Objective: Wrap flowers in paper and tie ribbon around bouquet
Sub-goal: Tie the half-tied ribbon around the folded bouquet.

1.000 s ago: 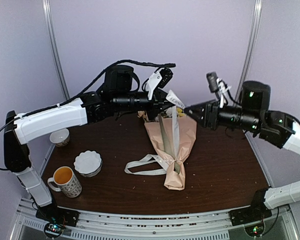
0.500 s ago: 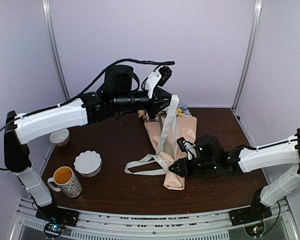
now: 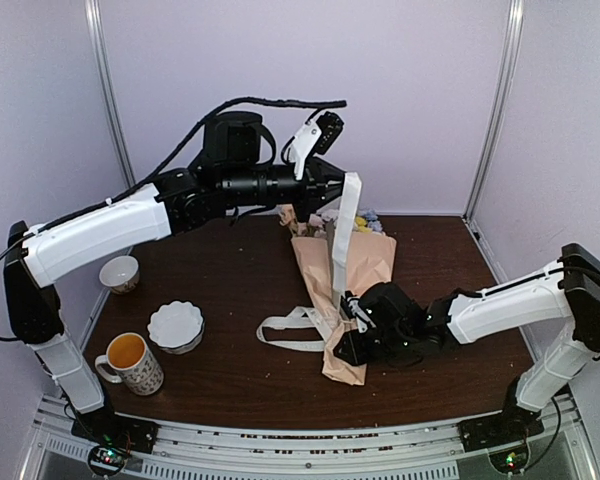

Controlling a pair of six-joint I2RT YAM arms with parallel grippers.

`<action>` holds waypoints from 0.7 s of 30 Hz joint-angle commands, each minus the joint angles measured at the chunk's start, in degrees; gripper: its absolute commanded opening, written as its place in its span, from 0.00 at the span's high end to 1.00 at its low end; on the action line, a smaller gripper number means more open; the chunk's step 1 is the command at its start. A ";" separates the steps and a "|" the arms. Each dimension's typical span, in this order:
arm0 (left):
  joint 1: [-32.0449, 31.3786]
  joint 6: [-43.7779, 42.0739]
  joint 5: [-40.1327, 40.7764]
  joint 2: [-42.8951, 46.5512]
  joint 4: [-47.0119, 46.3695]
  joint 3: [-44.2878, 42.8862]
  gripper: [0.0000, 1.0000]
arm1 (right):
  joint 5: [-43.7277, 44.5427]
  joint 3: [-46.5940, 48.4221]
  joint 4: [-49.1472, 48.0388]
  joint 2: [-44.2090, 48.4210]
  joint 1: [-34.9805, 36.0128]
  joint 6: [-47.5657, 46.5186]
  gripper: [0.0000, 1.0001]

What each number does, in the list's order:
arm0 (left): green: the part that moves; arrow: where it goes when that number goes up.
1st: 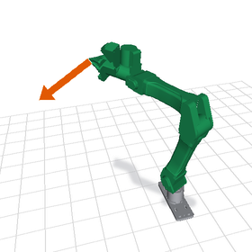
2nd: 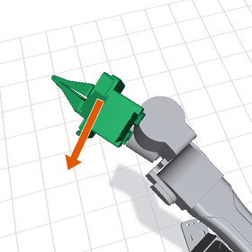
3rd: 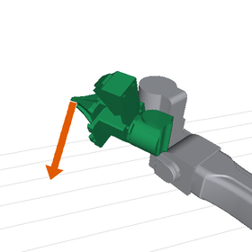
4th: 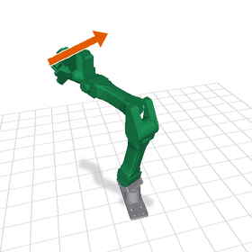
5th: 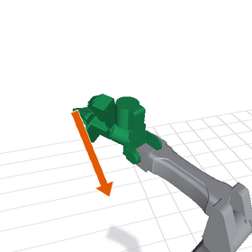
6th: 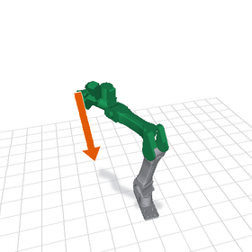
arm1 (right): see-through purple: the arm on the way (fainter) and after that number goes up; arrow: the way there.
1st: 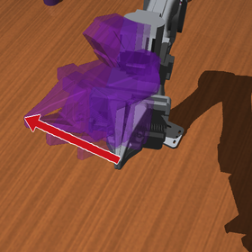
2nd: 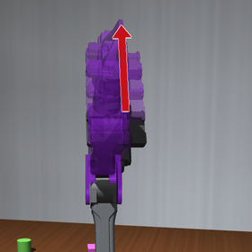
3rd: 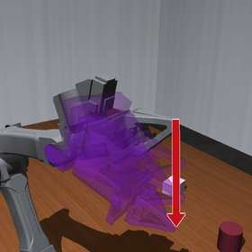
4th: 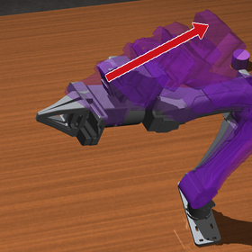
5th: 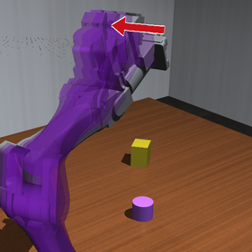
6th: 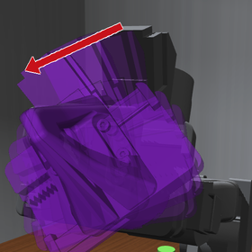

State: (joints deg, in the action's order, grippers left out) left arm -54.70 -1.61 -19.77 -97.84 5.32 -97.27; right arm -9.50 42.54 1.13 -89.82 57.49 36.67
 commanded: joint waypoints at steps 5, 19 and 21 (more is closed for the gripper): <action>0.29 -1.14 -1.50 2.25 -4.32 -2.40 1.00 | -0.23 0.19 3.44 1.10 0.35 -0.62 0.78; 0.29 0.56 -2.70 -0.24 -3.53 3.24 1.00 | 6.62 2.11 -0.62 35.06 -1.53 -10.66 0.33; 0.29 0.69 -3.35 -0.32 -3.58 2.87 1.00 | 12.16 5.39 2.69 35.44 -2.20 -14.48 0.24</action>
State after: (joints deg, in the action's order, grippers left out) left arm -54.70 -1.74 -21.28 -98.00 5.61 -94.26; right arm -10.20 43.48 -1.85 -55.81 56.49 29.26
